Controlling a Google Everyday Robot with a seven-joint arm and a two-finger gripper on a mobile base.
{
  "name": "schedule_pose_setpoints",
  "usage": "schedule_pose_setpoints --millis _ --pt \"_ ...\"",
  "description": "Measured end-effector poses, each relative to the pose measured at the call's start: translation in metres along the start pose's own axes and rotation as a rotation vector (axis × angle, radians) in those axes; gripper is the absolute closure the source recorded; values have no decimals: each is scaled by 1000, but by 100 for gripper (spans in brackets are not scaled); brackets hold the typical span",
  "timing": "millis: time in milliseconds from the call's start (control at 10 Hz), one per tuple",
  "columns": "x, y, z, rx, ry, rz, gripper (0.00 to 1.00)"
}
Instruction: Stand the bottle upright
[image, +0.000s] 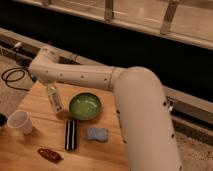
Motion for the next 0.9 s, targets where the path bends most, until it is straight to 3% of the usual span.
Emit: schedule_pose_setpoints --millis 300,700,900 --pt "4 2 6 -19 -35 -2 100" --pt "9 4 10 -25 -49 -15 99" --pt "9 4 10 -25 -49 -14 92"
